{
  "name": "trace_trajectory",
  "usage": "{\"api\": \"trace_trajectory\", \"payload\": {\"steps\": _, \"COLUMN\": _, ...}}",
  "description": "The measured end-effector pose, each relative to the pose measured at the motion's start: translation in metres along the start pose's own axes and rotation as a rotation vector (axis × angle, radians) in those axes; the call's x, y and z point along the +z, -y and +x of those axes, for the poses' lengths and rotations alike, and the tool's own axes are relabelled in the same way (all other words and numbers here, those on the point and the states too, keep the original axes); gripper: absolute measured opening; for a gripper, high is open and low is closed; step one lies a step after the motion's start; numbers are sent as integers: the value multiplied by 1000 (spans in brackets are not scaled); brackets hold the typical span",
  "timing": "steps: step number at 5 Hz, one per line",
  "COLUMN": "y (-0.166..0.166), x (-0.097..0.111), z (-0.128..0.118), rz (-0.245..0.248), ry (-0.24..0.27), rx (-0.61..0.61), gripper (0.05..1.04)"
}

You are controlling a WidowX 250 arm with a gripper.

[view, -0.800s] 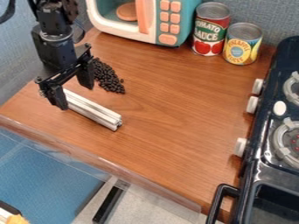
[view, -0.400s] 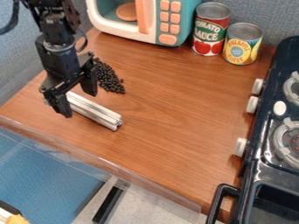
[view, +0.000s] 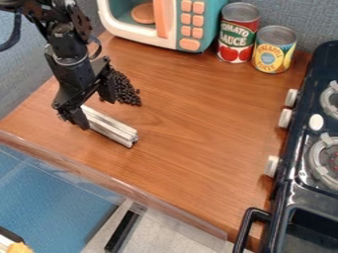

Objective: Sweep into pile

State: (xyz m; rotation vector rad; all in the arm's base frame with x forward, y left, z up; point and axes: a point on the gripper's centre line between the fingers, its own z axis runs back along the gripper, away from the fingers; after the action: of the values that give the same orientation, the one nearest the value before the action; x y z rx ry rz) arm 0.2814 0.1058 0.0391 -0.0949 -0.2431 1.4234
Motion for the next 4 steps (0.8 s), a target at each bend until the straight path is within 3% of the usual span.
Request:
{"api": "trace_trajectory", "payload": {"steps": 2, "y": -3, "x": -22, "z": -4, "rz": 61, "ry": 32, "rx": 33, "gripper": 950}}
{"api": "trace_trajectory", "payload": {"steps": 3, "y": -3, "x": -24, "z": -5, "rz": 85, "ry": 26, "rx": 41, "gripper": 753}}
{"api": "trace_trajectory", "payload": {"steps": 4, "y": -3, "x": -24, "z": -7, "rz": 84, "ry": 12, "rx": 50, "gripper": 439}}
